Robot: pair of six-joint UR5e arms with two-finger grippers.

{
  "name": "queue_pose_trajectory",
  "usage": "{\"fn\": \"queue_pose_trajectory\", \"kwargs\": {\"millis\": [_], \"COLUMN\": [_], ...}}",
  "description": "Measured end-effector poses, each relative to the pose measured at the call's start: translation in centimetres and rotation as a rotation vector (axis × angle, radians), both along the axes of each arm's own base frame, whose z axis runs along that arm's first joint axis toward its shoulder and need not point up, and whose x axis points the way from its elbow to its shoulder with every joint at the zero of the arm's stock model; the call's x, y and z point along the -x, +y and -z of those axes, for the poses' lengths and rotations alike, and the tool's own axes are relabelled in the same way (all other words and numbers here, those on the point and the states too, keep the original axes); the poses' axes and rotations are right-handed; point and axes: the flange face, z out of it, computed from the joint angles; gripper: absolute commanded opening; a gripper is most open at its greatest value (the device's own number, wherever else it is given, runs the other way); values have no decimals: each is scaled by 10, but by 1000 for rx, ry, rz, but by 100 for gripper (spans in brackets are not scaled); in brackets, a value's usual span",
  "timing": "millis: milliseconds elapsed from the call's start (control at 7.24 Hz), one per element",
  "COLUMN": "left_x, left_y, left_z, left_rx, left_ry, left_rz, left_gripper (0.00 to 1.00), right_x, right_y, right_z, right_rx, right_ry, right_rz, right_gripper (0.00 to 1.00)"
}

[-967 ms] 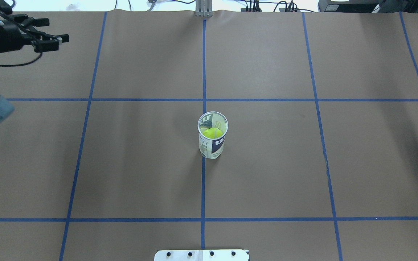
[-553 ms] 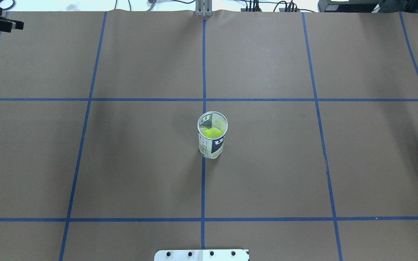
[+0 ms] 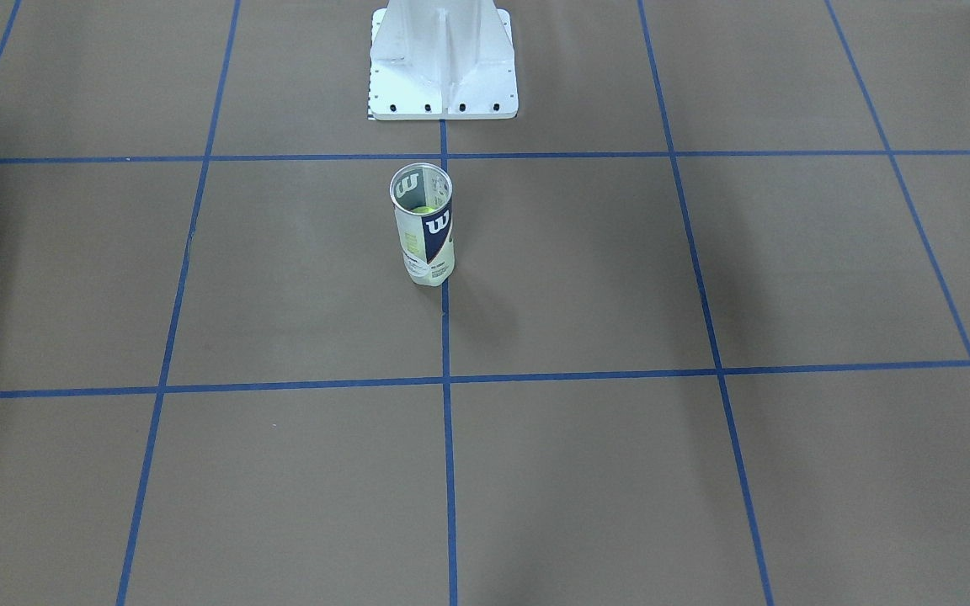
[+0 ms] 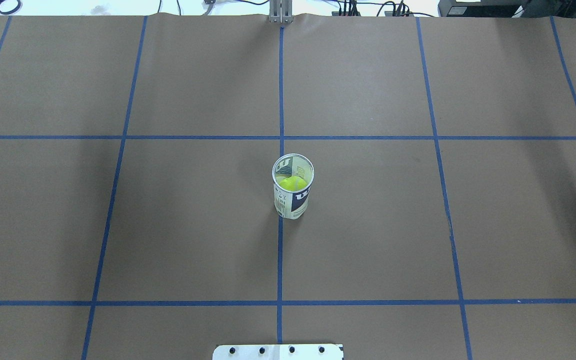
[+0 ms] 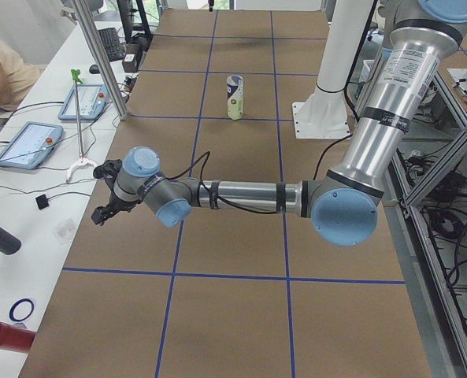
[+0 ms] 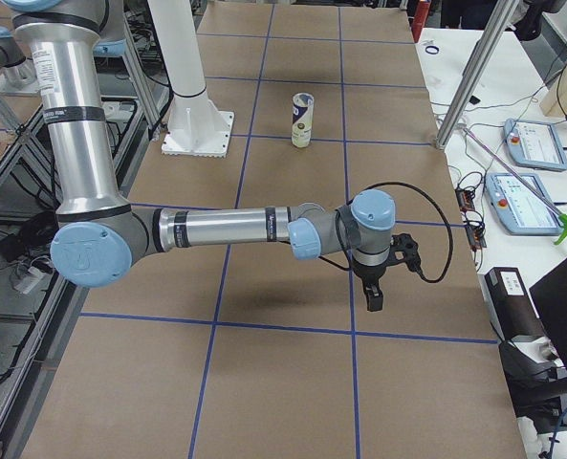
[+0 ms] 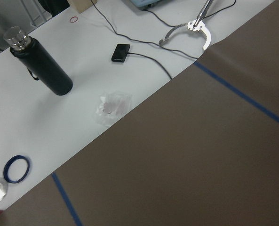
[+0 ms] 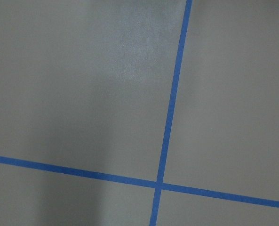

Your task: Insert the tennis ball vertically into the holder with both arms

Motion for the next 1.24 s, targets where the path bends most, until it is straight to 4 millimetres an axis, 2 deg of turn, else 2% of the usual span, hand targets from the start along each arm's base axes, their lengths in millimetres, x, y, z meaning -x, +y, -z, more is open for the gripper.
{"fn": "queue_pose_trajectory", "kwargs": {"millis": [276, 691, 1105, 1244], "left_x": [31, 59, 124, 131], "left_y": [-3, -8, 1, 9], "left_z": [-18, -11, -31, -36], "left_rx": [44, 132, 217, 266], "left_ry": [-168, -231, -266, -209], "left_rz": [-67, -85, 30, 105], "left_gripper": [100, 100, 100, 100], "right_x": [0, -1, -1, -1], "right_y": [1, 6, 11, 13], "right_z": [-1, -8, -16, -17], "right_rx": [1, 11, 21, 24], "right_ry": [0, 2, 3, 4], "right_rz": [1, 3, 5, 5], "right_gripper": [99, 99, 99, 99]}}
